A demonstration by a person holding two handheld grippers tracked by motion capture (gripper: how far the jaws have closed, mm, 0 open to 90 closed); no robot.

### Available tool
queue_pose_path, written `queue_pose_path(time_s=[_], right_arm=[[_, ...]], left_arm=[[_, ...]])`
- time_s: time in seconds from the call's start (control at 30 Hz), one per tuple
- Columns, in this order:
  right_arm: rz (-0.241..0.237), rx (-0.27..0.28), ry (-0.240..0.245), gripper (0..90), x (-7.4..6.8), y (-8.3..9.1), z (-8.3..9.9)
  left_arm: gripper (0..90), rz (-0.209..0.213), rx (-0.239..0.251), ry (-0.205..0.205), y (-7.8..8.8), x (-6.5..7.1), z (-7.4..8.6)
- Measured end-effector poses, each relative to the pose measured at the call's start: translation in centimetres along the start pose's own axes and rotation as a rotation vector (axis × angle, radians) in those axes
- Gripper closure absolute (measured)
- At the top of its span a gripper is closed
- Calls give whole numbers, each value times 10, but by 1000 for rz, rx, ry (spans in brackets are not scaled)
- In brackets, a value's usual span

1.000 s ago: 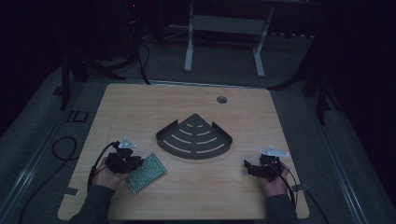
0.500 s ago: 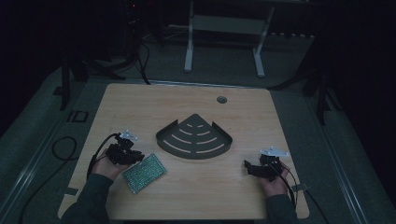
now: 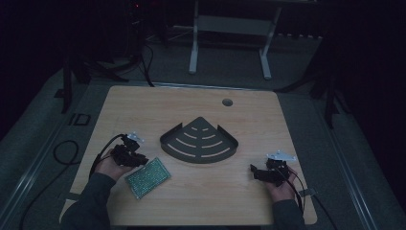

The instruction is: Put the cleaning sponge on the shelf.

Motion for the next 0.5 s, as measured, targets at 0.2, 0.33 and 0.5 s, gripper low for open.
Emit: queue_pose_path(time_s=[0.2, 0.33, 0.5], right_arm=[[0, 0, 0, 162, 0, 0, 0], [0, 0, 0, 162, 0, 0, 0], [0, 0, 0, 162, 0, 0, 0]], left_arm=[[743, 20, -20, -7, 2, -1, -1], [739, 27, -44, -14, 2, -3, 0], [737, 49, -60, -20, 0, -2, 1]])
Point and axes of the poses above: each handheld gripper's, and its own axes: y roughly backward along the jaws, z roughly out of its underside, x roughly to its right, the point moved 9 cm from there along -y, roughly forward along the jaws, and after that the axes turned 5 degrees about z, right-handed, at the moved point
